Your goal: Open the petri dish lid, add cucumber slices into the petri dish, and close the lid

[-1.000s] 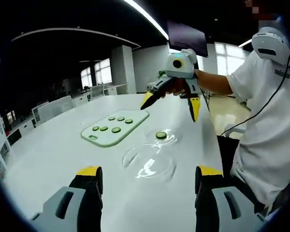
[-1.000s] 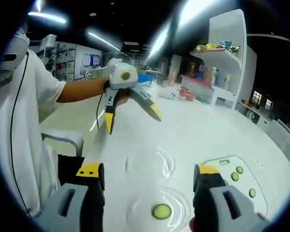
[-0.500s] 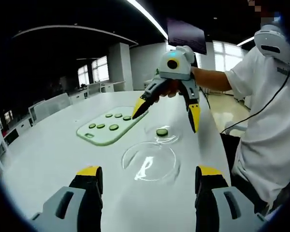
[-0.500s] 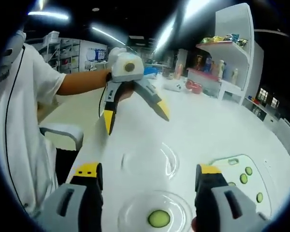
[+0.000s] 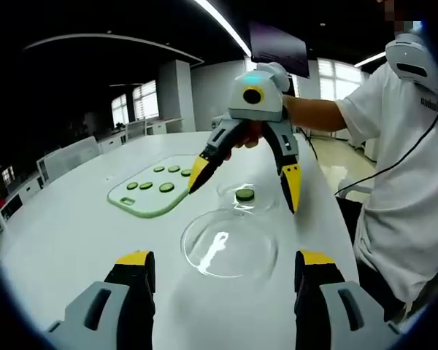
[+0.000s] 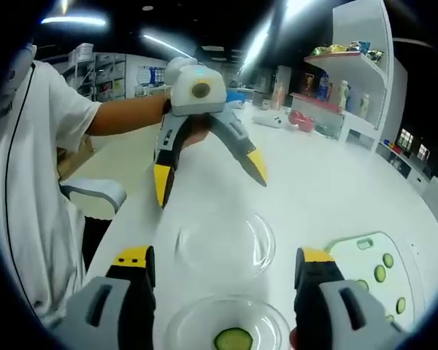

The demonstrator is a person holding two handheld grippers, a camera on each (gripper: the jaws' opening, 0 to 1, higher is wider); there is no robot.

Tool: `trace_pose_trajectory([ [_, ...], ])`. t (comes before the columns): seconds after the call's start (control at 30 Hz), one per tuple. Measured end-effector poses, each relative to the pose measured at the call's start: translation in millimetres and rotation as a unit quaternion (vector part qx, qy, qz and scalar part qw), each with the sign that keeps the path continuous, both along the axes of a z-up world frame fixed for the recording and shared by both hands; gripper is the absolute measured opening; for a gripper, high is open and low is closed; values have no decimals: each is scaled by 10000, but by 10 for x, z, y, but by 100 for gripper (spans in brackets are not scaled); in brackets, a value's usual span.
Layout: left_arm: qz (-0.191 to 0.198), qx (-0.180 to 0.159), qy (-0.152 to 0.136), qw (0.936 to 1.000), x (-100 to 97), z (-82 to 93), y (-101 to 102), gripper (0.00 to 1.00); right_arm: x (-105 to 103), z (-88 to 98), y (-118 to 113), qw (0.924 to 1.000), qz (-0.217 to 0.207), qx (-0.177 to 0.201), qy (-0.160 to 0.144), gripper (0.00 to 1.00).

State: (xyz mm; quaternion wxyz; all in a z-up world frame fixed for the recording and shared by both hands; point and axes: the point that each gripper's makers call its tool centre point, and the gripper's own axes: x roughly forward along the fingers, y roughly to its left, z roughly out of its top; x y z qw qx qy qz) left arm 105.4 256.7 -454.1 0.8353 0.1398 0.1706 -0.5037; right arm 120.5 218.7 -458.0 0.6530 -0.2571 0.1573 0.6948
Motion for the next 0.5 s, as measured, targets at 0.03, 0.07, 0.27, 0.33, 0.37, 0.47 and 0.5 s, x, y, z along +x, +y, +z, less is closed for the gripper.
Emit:
trace_pose_trajectory([
  [0.03,-13,-12,8,10000,1,-4,-10,78,1,-11,9,10000,11,-13,6,77],
  [0.07,-29,-9,14,10000,1,-13,-19,78,2,-23,17,10000,20,-28,18,77],
  [0.27,-100,44,92,9999,14,-95,-57,78,13,-131,71,9998,80,-150,51,77],
  [0.33,-123,68,118,9998,12,-122,-68,78,2,-155,85,9997,115,-190,62,77],
  [0.37,-129,85,121,9998,16,-135,-66,78,3,-166,94,9997,120,-205,73,77],
  [0.47,-140,76,151,9998,8,-145,-109,78,7,-203,108,9995,142,-277,81,77],
  [0.5,-136,66,157,9998,19,-150,-108,78,10,-212,109,9994,146,-296,92,77],
])
